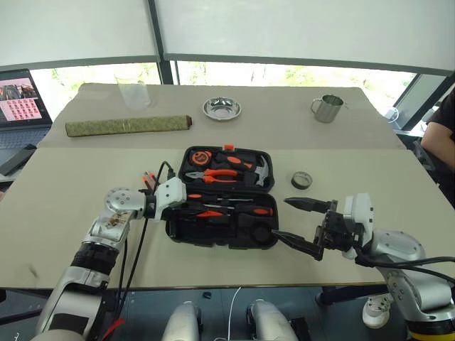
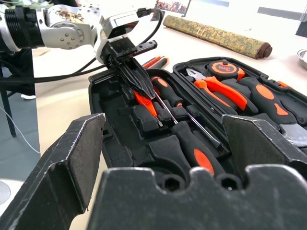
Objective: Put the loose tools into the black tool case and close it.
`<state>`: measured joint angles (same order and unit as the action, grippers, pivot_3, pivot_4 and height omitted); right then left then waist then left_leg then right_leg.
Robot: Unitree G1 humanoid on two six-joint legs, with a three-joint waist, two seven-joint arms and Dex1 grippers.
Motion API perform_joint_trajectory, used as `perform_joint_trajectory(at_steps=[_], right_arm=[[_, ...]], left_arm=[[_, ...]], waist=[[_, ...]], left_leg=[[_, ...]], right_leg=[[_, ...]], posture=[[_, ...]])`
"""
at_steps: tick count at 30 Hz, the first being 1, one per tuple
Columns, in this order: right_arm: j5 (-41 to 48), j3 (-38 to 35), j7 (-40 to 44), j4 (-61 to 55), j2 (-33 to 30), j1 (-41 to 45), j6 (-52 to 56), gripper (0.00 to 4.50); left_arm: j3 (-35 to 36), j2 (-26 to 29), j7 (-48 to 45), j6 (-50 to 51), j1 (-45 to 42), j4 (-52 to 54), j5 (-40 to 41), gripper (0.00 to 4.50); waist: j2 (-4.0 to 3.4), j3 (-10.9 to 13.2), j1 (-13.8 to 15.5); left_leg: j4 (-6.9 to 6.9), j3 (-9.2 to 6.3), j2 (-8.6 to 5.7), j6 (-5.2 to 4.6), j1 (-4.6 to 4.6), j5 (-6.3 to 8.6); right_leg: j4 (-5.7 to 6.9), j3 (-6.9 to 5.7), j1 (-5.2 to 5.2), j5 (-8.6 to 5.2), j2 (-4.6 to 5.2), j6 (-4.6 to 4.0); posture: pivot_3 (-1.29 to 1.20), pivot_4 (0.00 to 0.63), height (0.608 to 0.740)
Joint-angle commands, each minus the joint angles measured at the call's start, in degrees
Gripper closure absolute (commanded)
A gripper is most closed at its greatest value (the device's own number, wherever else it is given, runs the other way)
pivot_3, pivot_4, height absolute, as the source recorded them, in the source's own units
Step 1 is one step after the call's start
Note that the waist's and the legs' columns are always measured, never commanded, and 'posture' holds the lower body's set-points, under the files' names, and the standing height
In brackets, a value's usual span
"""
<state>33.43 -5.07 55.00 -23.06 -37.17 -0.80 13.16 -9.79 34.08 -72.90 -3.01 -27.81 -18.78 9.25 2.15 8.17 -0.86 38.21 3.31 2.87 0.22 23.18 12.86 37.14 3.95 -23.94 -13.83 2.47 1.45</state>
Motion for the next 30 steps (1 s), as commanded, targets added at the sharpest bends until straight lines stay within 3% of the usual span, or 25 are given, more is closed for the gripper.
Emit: perform_joint_trajectory(at_steps=[1, 9, 14, 17, 22, 26, 27, 30], right_arm=[[1.0, -0.9, 0.5, -1.2, -0.2, 0.7, 0.2, 0.00], [1.0, 0.5, 2.4, 0.7, 0.5, 2.9, -0.1, 0.00], [4.7, -0.7, 4.1, 0.5, 0.3, 2.7, 2.0, 0.00], [4.9, -2.0, 5.5, 0.7, 0.2, 1.8, 0.0, 0.00], [0.1, -4.4, 6.5, 2.4, 1.0, 0.1, -8.0, 0.00], [-3.1, -6.7, 6.4, 5.4, 2.7, -1.3, -16.4, 0.00], [-3.8, -7.1, 6.1, 6.1, 3.0, -1.4, -17.7, 0.00], [-3.9, -7.9, 5.2, 7.9, 4.1, -1.6, -19.6, 0.00]], left_arm=[[-2.1, 2.3, -1.1, 0.3, 2.8, -0.6, -2.7, 4.41], [-3.7, 0.3, 3.4, 5.0, 0.9, 0.1, -3.8, 4.41], [2.6, 0.7, 4.8, -0.2, 5.5, 5.2, 1.3, 4.41], [10.9, 1.4, 8.2, -1.1, 11.8, 12.7, 7.0, 3.66], [25.4, 2.0, 15.9, -0.1, 27.1, 24.3, 12.4, 1.85], [37.9, -2.0, 26.4, 5.8, 42.1, 30.9, 15.4, 0.33], [40.0, -2.7, 28.2, 6.9, 45.1, 31.0, 15.2, 0.08], [44.2, -3.9, 36.2, 17.1, 51.9, 33.6, 14.6, 0.08]], waist=[[-0.09, -0.1, -0.1], [-0.22, -0.2, 0.1], [-0.23, -0.2, 0.1], [-0.23, -0.2, -0.4], [-0.22, -0.2, -0.3], [-0.20, -0.2, -0.2], [-0.18, -0.1, -0.2], [-0.05, -0.1, 0.2]], left_leg=[[0.00, 0.00, 0.00, 0.00, 0.00, 0.00], [0.00, 0.00, 0.00, 0.00, -0.14, 0.00], [0.00, -0.02, 0.00, -0.02, -0.36, 0.02], [-0.03, 0.01, 0.07, -0.10, -0.34, 0.07], [-0.06, 0.00, 0.11, -0.13, -0.09, 0.09], [-0.06, 0.08, 0.09, -0.12, -0.01, 0.10], [-0.06, 0.09, 0.07, -0.12, 0.00, 0.10], [-0.06, 0.12, 0.07, -0.12, -0.02, 0.10]], right_leg=[[0.00, 0.00, 0.00, 0.00, 0.00, 0.00], [-0.01, 0.00, 0.17, -0.07, -0.01, 0.12], [-0.08, -0.01, 0.47, -0.16, 0.00, 0.26], [-0.10, 0.01, 0.40, -0.02, 0.00, -0.01], [-0.04, 0.01, 0.04, -0.03, 0.02, -0.02], [-0.08, 0.07, -0.07, -0.03, 0.14, 0.00], [-0.08, 0.06, -0.08, -0.03, 0.15, 0.01], [-0.08, 0.04, -0.08, -0.16, 0.14, 0.19]], posture=[[0.00, 0.150, 0.740], [0.00, 0.150, 0.740], [0.00, 0.150, 0.740], [0.00, 0.150, 0.740], [0.00, 0.150, 0.740], [0.00, 0.150, 0.740], [0.00, 0.150, 0.740], [0.00, 0.150, 0.740]])
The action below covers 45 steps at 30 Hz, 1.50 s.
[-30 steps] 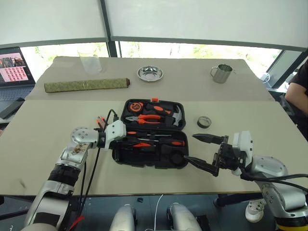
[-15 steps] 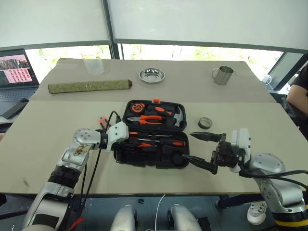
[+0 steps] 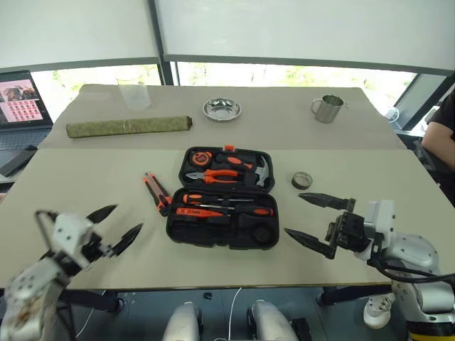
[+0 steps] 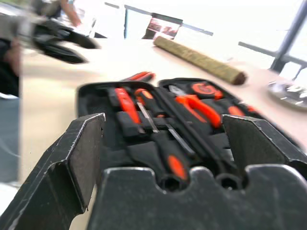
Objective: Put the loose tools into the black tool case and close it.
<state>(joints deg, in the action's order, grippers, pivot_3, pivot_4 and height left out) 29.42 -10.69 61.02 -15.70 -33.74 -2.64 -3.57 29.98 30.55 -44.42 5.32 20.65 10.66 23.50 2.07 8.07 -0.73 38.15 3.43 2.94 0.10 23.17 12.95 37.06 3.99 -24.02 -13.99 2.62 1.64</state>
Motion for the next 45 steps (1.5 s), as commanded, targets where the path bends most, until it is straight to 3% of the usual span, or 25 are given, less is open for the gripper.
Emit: perform_joint_trajectory(at_steps=[1, 4, 6, 10, 15, 18, 23, 30, 43, 45], right_arm=[[0.8, -2.5, -0.9, 0.9, 0.8, 0.2, -2.8, 0.00], [3.0, -2.9, -0.8, 1.6, 1.1, 0.7, -1.5, 0.00], [3.5, -2.5, -0.2, 2.0, 0.8, 1.6, -1.1, 0.00], [4.2, -1.7, 0.5, 1.6, 0.2, 3.1, 0.2, 0.00], [6.1, -0.2, -0.2, -2.1, -0.8, 4.2, 4.9, 0.00], [6.8, 0.0, -0.9, -4.2, -1.5, 4.9, 7.2, 0.00], [7.2, -0.3, -1.4, -5.1, -1.9, 5.7, 8.7, 0.00], [7.3, -0.8, -2.8, -6.6, -1.4, 5.6, 9.2, 0.00], [8.3, -0.2, -3.3, -7.5, -1.3, 5.7, 10.2, 0.00], [8.7, 0.3, -3.6, -7.9, -1.2, 6.5, 10.9, 0.00]], left_arm=[[5.1, -0.7, 9.6, 11.7, 4.3, 5.6, 1.4, 0.08], [5.2, -0.4, 11.9, 17.7, 4.4, 11.0, 5.1, 0.08], [3.4, 1.3, 16.4, 27.4, -0.9, 15.6, 9.5, 0.08], [1.1, 1.5, 32.9, 50.1, -18.1, 18.9, 14.0, 0.08], [-4.3, -5.9, 47.8, 69.9, -39.4, 14.5, 11.2, 0.08], [-6.9, -10.1, 52.9, 70.1, -44.9, 9.6, 6.1, 0.08], [-11.9, -12.5, 55.5, 70.0, -49.9, 1.9, 0.5, 0.08], [-14.0, -17.6, 54.6, 66.2, -52.6, -4.3, -2.4, 0.08], [-15.4, -19.8, 54.4, 68.6, -53.0, -5.2, -7.2, 0.08], [-14.9, -20.1, 54.3, 68.3, -52.4, -6.7, -7.6, 0.60]], waist=[[0.05, 0.0, 0.2], [0.11, 0.0, 0.8], [0.14, 0.1, 1.2], [0.15, 0.1, 1.4], [0.20, 0.1, 0.5], [0.22, 0.1, -0.1], [0.32, 0.2, -0.1], [0.33, 0.2, 0.1], [0.33, 0.2, 0.4], [0.33, 0.2, 0.3]], left_leg=[[0.00, 0.00, 0.00, 0.00, 0.00, 0.00], [0.02, -0.01, -0.01, 0.00, 0.00, -0.01], [0.03, 0.00, -0.01, 0.01, -0.01, -0.01], [0.08, -0.04, -0.02, 0.01, -0.01, -0.03], [0.07, -0.18, -0.09, 0.01, 0.10, -0.02], [0.06, -0.26, -0.14, 0.02, 0.10, -0.01], [0.00, -0.32, -0.16, 0.03, 0.11, -0.01], [0.01, -0.29, -0.22, 0.04, 0.11, -0.01], [0.02, -0.30, -0.25, 0.05, 0.10, -0.02], [0.02, -0.30, -0.25, 0.05, 0.09, -0.02]], right_leg=[[-0.01, -0.01, 0.00, -0.03, 0.00, 0.05], [-0.01, -0.01, 0.00, -0.12, 0.02, 0.17], [-0.01, -0.02, 0.00, -0.13, 0.02, 0.15], [0.03, -0.04, 0.04, -0.02, -0.03, 0.08], [0.04, -0.01, 0.00, 0.20, -0.10, -0.20], [0.03, -0.01, 0.02, 0.20, -0.09, -0.19], [0.04, 0.00, -0.04, 0.20, -0.14, -0.21], [0.01, 0.01, 0.00, 0.21, -0.08, -0.20], [0.00, 0.02, 0.04, 0.23, -0.05, -0.16], [0.00, 0.02, 0.04, 0.22, -0.05, -0.16]], posture=[[0.00, 0.150, 0.740], [0.00, 0.150, 0.740], [0.00, 0.150, 0.740], [0.00, 0.150, 0.740], [0.00, 0.150, 0.740], [0.00, 0.150, 0.740], [0.00, 0.150, 0.740], [0.00, 0.150, 0.740], [0.00, 0.150, 0.740], [0.00, 0.150, 0.740]])
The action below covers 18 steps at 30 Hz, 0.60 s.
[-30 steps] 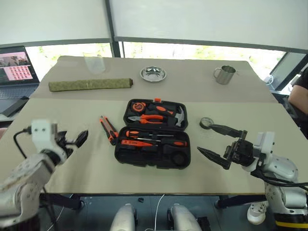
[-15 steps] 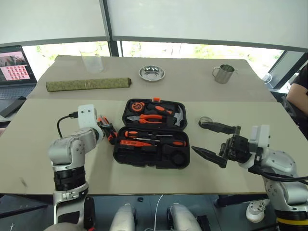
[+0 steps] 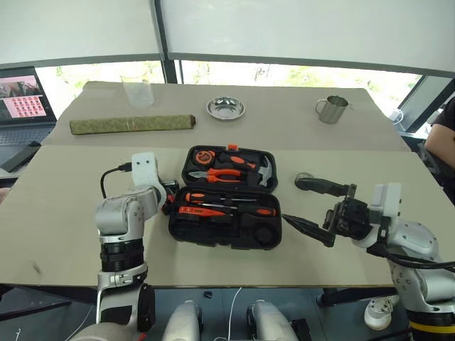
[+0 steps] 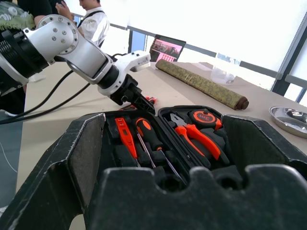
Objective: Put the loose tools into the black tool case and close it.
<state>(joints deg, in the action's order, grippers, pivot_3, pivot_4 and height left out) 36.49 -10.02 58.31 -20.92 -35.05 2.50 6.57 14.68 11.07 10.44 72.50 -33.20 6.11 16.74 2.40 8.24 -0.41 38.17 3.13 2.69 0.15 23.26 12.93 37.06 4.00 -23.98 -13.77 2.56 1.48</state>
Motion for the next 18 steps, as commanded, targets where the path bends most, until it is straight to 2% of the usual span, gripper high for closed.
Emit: perform_joint_trajectory(at_steps=[1, 2, 3, 4, 8, 11, 14, 16, 18], right_arm=[[1.7, -0.1, -1.0, -2.8, 0.2, 1.8, 1.1, 0.00], [1.8, 0.0, -1.1, -2.7, 0.2, 2.3, 1.3, 0.00], [1.8, 0.1, -1.1, -2.6, 0.2, 2.6, 1.4, 0.00], [1.9, 0.2, -1.2, -2.5, 0.2, 2.9, 1.5, 0.00], [2.3, 0.5, -0.3, -2.4, -0.2, 3.0, 2.2, 0.00], [3.1, 0.2, 0.3, -3.3, -0.7, 2.9, 2.9, 0.00], [3.4, -0.2, 0.3, -4.1, -0.7, 3.5, 3.3, 0.00], [3.7, -0.3, -0.4, -4.9, -0.5, 4.3, 3.7, 0.00], [4.5, -0.3, -1.9, -6.6, -0.6, 5.3, 5.1, 0.00]], left_arm=[[0.3, -0.5, -1.0, 1.2, 1.7, -2.5, -1.0, 0.77], [0.5, -0.5, -1.2, 1.4, 2.0, -2.6, -1.0, 0.77], [0.7, -0.4, -1.4, 1.5, 2.2, -2.6, -1.2, 1.45], [0.8, -0.3, -1.6, 1.5, 2.3, -2.5, -1.3, 1.56], [2.9, 2.5, -3.1, 1.0, 4.6, 0.0, -1.9, 2.88], [4.4, 6.7, -6.0, 0.4, 7.7, 2.1, -1.8, 2.92], [7.5, 10.6, -11.4, -5.2, 10.5, 2.5, 0.1, 2.92], [9.3, 13.1, -17.2, -9.5, 10.8, 2.1, 3.1, 2.92], [9.5, 17.7, -27.4, -14.2, 10.7, 1.9, 7.1, 2.92]], waist=[[0.00, 0.0, -0.1], [-0.01, 0.0, -0.2], [-0.03, 0.0, -0.2], [-0.07, 0.0, -0.2], [-0.09, -0.1, -0.3], [-0.13, -0.1, -1.0], [-0.15, -0.1, -2.2], [-0.15, -0.1, -2.4], [-0.13, 0.0, -2.2]], left_leg=[[0.00, 0.00, 0.00, 0.00, 0.00, 0.00], [0.00, 0.00, 0.00, 0.00, 0.00, 0.00], [0.00, 0.00, 0.00, 0.00, -0.01, 0.00], [0.00, -0.01, 0.00, 0.00, -0.03, 0.00], [0.00, 0.00, 0.00, 0.00, -0.04, 0.00], [-0.03, 0.01, 0.02, 0.00, -0.05, 0.01], [-0.26, 0.02, 0.06, 0.00, -0.19, 0.00], [-0.34, 0.00, 0.11, 0.00, -0.27, 0.00], [-0.35, -0.02, 0.12, 0.00, -0.21, 0.00]], right_leg=[[0.00, 0.00, 0.00, 0.00, 0.00, 0.00], [0.00, 0.00, 0.00, 0.00, 0.00, 0.00], [0.01, 0.00, 0.00, 0.00, 0.00, 0.00], [0.01, 0.00, 0.01, 0.00, 0.00, 0.00], [0.00, 0.00, 0.03, 0.00, 0.00, 0.01], [0.00, 0.03, 0.01, 0.00, -0.01, 0.00], [0.02, 0.12, -0.03, -0.01, -0.08, -0.04], [0.05, 0.13, -0.05, -0.02, -0.14, -0.10], [0.07, 0.08, -0.12, -0.03, -0.19, -0.12]], posture=[[0.00, 0.150, 0.740], [0.00, 0.150, 0.740], [0.00, 0.150, 0.740], [0.00, 0.150, 0.740], [0.00, 0.150, 0.740], [0.00, 0.150, 0.740], [0.00, 0.150, 0.740], [0.00, 0.150, 0.740], [0.00, 0.150, 0.740]])
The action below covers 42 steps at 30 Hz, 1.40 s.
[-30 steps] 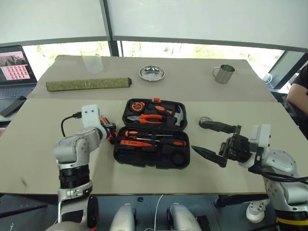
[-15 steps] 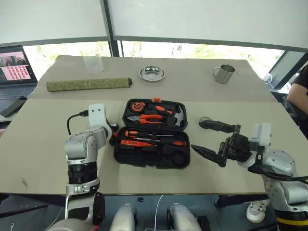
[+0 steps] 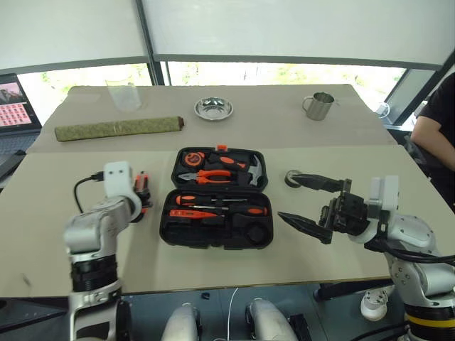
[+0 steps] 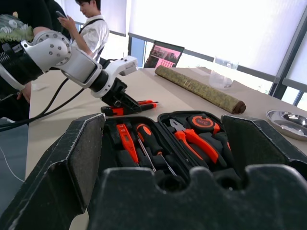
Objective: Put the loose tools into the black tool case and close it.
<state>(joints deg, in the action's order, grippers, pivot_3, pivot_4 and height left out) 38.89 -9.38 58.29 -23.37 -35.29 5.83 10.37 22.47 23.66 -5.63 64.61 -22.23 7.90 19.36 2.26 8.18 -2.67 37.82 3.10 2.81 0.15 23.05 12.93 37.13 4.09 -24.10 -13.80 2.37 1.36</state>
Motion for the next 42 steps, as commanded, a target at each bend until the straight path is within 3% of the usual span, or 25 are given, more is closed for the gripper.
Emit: perform_joint_trajectory(at_steps=[1, 3, 7, 12, 19, 23, 32, 42], right_arm=[[2.6, -0.9, -2.6, -5.1, -0.6, 2.6, 2.1, 0.00], [3.3, -0.8, -3.7, -6.4, -1.1, 3.4, 3.6, 0.00], [6.6, -0.3, -5.6, -10.5, -6.2, 5.9, 12.6, 0.00], [9.5, -0.6, -4.7, -12.1, -13.2, 5.7, 20.6, 0.00], [7.8, -5.6, -0.9, -12.2, -17.6, -5.0, 20.6, 0.00], [6.2, -7.3, 0.7, -12.7, -17.3, -8.9, 18.5, 0.00], [4.0, -9.3, 2.7, -13.2, -15.4, -15.6, 14.3, 0.00], [2.9, -8.3, 3.2, -11.8, -12.5, -16.0, 10.4, 0.00]], left_arm=[[1.2, 7.7, -16.9, -8.4, -0.2, 0.1, 6.1, 2.92], [-0.3, 11.6, -25.9, -13.2, 0.1, 0.0, 8.2, 2.92], [-9.8, 21.0, -55.6, -34.3, 1.1, 2.2, 8.4, 2.92], [-25.5, 27.5, -74.6, -52.0, -0.9, 0.5, 0.1, 2.92], [-38.0, 22.5, -72.4, -51.2, -7.7, -0.3, -8.8, 2.92], [-40.2, 19.8, -69.7, -48.0, -8.8, -0.3, -10.9, 2.92], [-44.4, 18.4, -70.5, -50.7, -10.8, -2.7, -15.6, 2.92], [-44.9, 19.0, -72.0, -48.5, -10.5, -1.8, -15.7, 2.92]], waist=[[0.11, 0.1, 0.3], [0.33, 0.2, 0.6], [0.36, 0.3, 2.1], [0.34, 0.3, 2.6], [0.38, 0.3, 3.2], [0.38, 0.3, 2.9], [0.38, 0.3, 2.8], [0.38, 0.3, 3.0]], left_leg=[[0.01, 0.00, 0.00, 0.02, 0.06, -0.01], [0.04, 0.00, 0.00, 0.12, 0.24, -0.07], [0.04, 0.17, -0.09, 0.14, 0.34, -0.07], [0.02, 0.25, -0.07, 0.10, 0.39, -0.02], [0.11, 0.14, -0.03, 0.07, 0.58, -0.03], [0.19, 0.11, -0.04, 0.03, 0.61, 0.00], [0.27, 0.05, -0.04, 0.02, 0.60, 0.00], [0.38, 0.02, -0.04, 0.02, 0.61, 0.00]], right_leg=[[0.00, -0.02, -0.05, 0.00, 0.00, 0.00], [-0.01, -0.08, -0.15, 0.02, 0.03, -0.03], [-0.27, -0.11, -0.12, 0.03, 0.28, 0.00], [-0.45, -0.11, -0.11, 0.03, 0.32, -0.02], [-0.44, -0.13, -0.16, 0.02, 0.15, 0.05], [-0.40, -0.12, -0.15, 0.01, 0.13, 0.10], [-0.36, -0.13, -0.12, -0.01, 0.10, 0.13], [-0.32, -0.14, -0.09, 0.00, 0.09, 0.14]], posture=[[0.00, 0.150, 0.740], [0.00, 0.150, 0.740], [0.00, 0.150, 0.740], [0.00, 0.150, 0.740], [0.00, 0.150, 0.740], [0.00, 0.150, 0.740], [0.00, 0.150, 0.740], [0.00, 0.150, 0.740]])
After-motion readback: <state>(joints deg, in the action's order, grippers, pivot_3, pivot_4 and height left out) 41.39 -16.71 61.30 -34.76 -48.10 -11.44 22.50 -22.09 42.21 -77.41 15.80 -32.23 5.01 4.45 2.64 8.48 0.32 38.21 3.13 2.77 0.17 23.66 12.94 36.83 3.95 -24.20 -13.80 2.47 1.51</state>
